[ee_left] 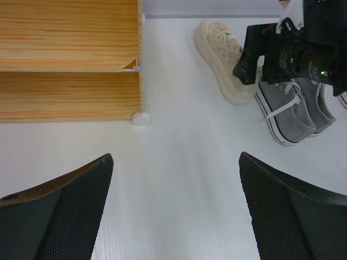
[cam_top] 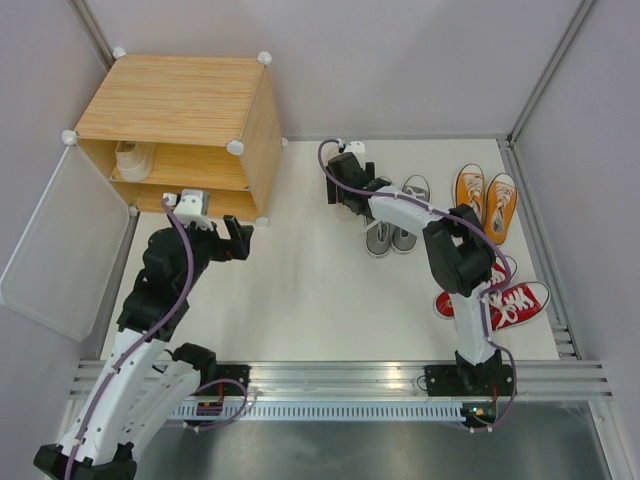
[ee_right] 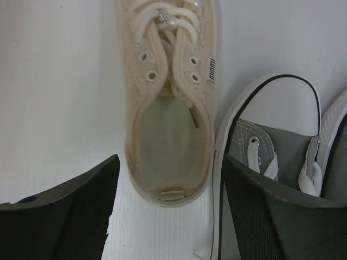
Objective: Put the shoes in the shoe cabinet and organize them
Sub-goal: Move the shoe to the center of the board.
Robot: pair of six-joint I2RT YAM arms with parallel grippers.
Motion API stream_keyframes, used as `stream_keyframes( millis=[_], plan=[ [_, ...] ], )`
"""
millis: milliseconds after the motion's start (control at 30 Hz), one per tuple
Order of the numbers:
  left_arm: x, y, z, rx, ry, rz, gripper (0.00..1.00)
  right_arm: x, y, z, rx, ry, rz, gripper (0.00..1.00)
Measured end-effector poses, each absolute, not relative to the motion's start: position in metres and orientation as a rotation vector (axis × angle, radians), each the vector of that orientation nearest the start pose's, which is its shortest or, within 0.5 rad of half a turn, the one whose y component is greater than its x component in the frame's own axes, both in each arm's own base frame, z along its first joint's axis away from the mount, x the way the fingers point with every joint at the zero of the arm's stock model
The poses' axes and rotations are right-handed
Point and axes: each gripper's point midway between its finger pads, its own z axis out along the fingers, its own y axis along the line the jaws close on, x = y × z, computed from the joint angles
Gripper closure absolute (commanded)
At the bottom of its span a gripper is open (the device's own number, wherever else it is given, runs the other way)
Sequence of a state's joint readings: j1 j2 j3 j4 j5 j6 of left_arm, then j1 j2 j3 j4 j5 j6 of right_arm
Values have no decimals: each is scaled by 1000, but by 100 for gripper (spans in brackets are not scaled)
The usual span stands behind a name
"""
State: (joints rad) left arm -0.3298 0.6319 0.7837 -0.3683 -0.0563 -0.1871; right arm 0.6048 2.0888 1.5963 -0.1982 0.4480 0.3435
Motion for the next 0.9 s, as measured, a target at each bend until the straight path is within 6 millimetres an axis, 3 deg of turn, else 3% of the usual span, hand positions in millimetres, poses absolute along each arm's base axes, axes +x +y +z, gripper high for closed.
stream_keyframes(
  millis=[100,233,367,500,733,767,900],
  plan=[
    [260,-90,272,105,1795,-331,0,494,252,78,-57,2221,-47,16],
    [259,-91,273,114,1791,-333,1,499,253,77,-59,2227,-40,17],
    [259,-92,273,118,1791,-333,1,504,259,71,-82,2233,23,25],
    [259,-92,273,121,1791,-330,0,507,263,64,-119,2240,57,42],
    [259,-91,274,136,1787,-317,0,504,280,65,-192,2229,156,95],
    [259,-91,273,138,1787,-315,1,502,280,65,-193,2228,171,99],
    [259,-90,271,144,1791,-307,1,486,278,65,-199,2247,218,99]
  ],
)
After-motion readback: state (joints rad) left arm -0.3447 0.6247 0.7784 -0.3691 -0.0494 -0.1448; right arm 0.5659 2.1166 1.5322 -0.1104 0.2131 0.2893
